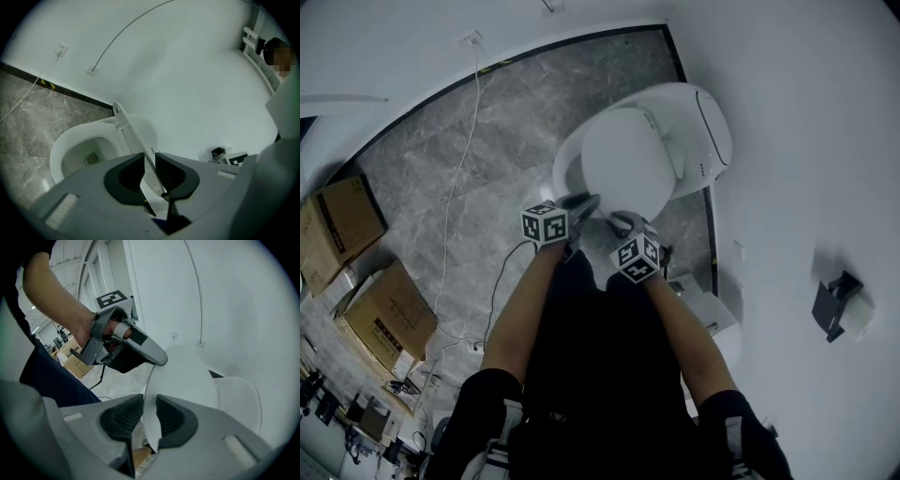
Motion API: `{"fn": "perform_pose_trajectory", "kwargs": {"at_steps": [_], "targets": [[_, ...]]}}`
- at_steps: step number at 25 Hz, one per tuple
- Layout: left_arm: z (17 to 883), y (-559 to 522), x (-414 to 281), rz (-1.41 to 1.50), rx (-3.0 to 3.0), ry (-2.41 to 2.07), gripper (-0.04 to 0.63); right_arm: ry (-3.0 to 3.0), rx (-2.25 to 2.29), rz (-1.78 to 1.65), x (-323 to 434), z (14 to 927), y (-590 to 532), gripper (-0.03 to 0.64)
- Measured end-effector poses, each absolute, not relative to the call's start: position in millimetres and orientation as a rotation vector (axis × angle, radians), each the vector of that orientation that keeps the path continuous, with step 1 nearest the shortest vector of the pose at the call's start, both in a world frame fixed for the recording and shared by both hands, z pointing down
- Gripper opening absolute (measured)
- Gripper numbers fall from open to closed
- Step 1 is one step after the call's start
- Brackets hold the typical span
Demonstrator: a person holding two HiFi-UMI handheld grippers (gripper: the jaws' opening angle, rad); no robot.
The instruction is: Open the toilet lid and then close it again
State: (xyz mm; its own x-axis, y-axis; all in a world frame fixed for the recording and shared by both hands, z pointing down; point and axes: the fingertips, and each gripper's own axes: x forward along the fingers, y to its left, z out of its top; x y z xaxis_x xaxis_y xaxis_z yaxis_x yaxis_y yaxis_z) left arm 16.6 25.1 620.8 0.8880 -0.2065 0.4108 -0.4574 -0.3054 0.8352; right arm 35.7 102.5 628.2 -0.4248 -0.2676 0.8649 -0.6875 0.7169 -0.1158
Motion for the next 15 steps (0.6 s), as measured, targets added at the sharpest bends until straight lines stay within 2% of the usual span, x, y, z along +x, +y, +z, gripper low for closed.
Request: {"fn": "perform_pose_trajectory", "kwargs": {"at_steps": [5,12,15], "targets": [[638,30,2,0.338,1.854,-0.501,0.080,-1.944,0.630,0.730,34,645,118,0.091],[654,32,-10,0.358,1.845,-0.526,0.074,-1.972,0.629,0.770,50,645,138,0.090],[663,35,-15,0.383,1.834,-0.566,0.078,-2.003,0.601,0.814,61,648,149,0.028]]}}
